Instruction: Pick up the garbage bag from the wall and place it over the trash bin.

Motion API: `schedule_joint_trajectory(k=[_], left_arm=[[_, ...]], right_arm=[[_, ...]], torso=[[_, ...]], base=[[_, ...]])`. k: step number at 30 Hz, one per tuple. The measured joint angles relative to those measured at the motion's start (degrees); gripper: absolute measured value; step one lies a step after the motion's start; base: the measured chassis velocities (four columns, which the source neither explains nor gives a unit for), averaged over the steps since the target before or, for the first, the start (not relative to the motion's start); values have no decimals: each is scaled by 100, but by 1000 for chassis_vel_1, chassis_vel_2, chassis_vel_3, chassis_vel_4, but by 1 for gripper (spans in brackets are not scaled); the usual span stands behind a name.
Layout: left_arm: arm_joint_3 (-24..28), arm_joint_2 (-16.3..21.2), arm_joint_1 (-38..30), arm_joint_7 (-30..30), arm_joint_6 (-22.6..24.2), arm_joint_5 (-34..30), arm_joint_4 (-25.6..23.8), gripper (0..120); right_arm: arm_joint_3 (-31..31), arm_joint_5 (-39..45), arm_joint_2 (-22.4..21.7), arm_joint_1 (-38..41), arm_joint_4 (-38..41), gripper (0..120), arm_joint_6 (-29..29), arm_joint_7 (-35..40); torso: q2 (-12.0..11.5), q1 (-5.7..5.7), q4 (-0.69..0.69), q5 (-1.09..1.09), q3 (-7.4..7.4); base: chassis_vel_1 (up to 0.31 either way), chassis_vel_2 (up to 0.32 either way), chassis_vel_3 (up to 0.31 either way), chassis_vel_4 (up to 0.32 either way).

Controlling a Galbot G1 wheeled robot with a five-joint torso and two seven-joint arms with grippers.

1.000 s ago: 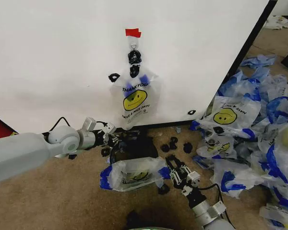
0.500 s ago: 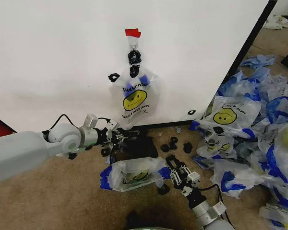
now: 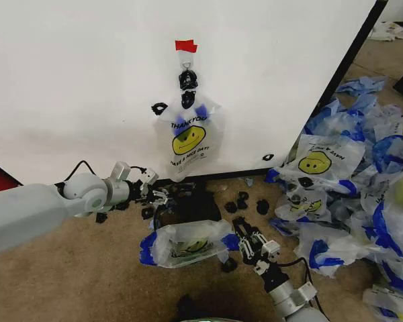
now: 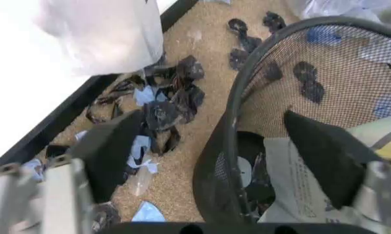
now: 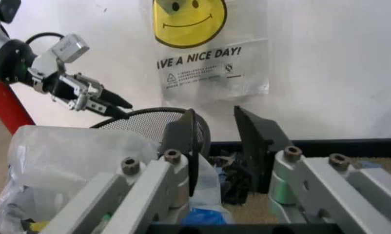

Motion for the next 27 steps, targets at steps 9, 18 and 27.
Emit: schedule_joint_trajectory(k=[9,18,27], left_arm=[[52,-136,67,16,-20,18,160,97],[172,-256,53,22,-47,27,288,93],[269,-384,13,26,-65,27,402,91]], right_arm=[[38,2,26,-14,-33,47,3,1],[61,2,55,-25,-50,81,3,-1],[108,-9,78,-75,-53,100,5,0]], torso=[[0,0,0,0,0],[0,0,0,0,0],[0,0,0,0,0]], base=[[0,0,0,0],[0,0,0,0],[0,0,0,0]])
